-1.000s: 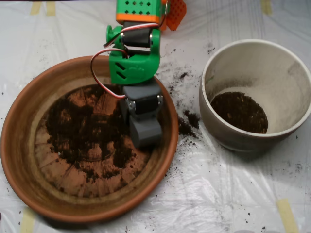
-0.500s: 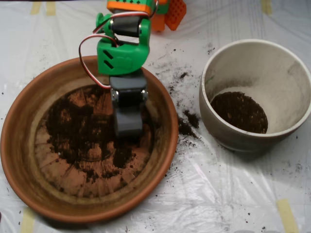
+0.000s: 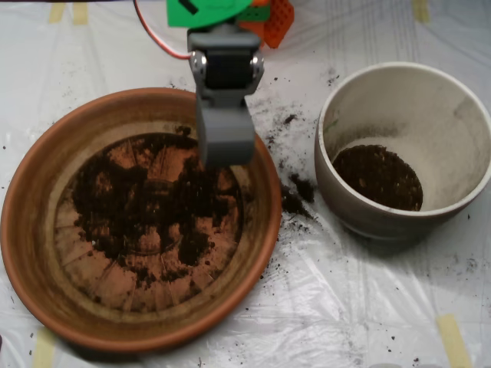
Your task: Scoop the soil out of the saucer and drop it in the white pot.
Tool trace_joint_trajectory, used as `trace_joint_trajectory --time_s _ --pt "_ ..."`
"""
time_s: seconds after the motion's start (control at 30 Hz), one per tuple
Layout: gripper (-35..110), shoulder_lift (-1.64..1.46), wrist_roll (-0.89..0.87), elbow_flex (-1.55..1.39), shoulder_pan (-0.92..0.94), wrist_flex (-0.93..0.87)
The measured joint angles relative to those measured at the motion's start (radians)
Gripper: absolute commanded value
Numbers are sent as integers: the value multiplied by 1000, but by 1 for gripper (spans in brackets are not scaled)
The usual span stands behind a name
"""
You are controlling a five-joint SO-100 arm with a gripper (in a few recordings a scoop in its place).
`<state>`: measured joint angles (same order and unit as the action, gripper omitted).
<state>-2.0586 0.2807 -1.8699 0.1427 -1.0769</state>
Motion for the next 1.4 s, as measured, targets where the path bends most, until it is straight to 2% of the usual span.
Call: trace_joint_trajectory --time_s 0.3,0.63,0.83,0.87,0.93,1.0,1.23,1.4 --pt "-1 -20 -41 351 -137 -250" --pt "-1 250 -69 715 -362 -426" --pt "0 376 -37 815 -485 -494" --pt "4 405 -28 836 -494 -514" --pt "29 485 -23 914 -499 -572" --pt "43 565 -23 979 -497 -635" --pt "45 614 -34 1035 -494 -683" --pt "46 603 -123 1035 -459 -678"
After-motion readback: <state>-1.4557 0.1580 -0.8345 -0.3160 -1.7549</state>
